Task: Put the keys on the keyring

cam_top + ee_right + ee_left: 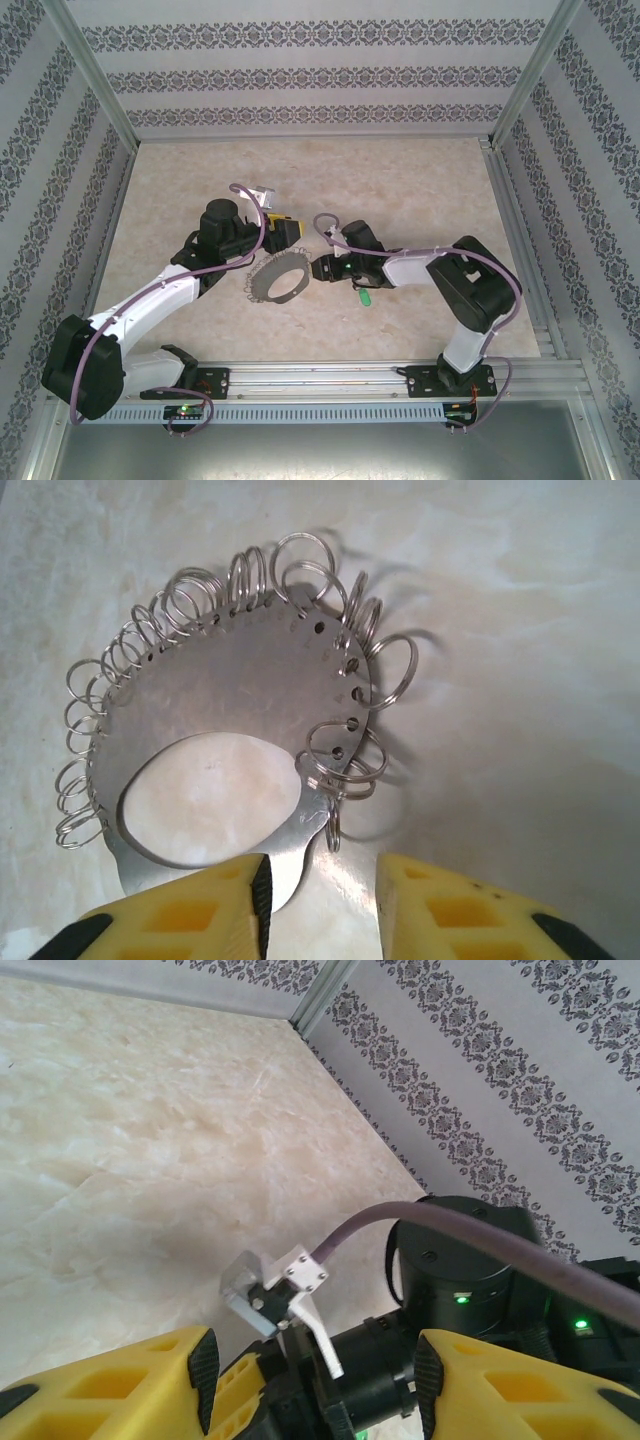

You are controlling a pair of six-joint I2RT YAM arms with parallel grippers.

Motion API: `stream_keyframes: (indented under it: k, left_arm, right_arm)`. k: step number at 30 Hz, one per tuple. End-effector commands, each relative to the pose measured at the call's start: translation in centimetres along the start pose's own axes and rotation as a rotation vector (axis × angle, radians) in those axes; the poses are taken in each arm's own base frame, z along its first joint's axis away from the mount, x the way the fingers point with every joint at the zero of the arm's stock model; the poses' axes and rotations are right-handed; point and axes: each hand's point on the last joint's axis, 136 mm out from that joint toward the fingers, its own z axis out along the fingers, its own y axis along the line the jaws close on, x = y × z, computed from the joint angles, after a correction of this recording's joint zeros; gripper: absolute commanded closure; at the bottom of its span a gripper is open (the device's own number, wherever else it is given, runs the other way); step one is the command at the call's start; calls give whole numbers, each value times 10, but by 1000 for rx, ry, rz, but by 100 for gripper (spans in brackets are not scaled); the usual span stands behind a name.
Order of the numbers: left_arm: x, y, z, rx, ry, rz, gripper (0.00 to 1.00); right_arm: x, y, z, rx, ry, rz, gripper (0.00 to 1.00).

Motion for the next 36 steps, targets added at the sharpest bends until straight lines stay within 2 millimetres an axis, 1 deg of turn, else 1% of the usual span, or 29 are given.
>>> stream_keyframes:
  k: [1, 4, 8, 13, 19, 29, 36]
  left_arm:
    - [-3, -4, -4, 9, -15, 24, 44]
    - [-3, -3, -4, 5, -15, 25, 44]
    - [-2, -3, -5, 1, -12, 30, 44]
    - [-3, -3, -5, -3, -12, 36, 44]
    - [-4, -3, -5, -3, -12, 42, 44]
    - [-3, -3, -5, -4, -10, 41, 44]
    - [-2, -2, -5, -6, -12, 41, 43]
  right_arm:
    - [-3, -5, -11, 100, 11, -44, 64]
    - [-2, -5, -11, 149, 35, -69, 63]
    - [2, -4, -4, 200, 75, -102, 63]
    - [4, -1, 4, 205, 91, -107, 64]
    - [5, 0, 8, 201, 104, -104, 65]
    - [1, 3, 17, 178, 109, -97, 70]
    - [-3, 5, 21, 167, 109, -99, 77]
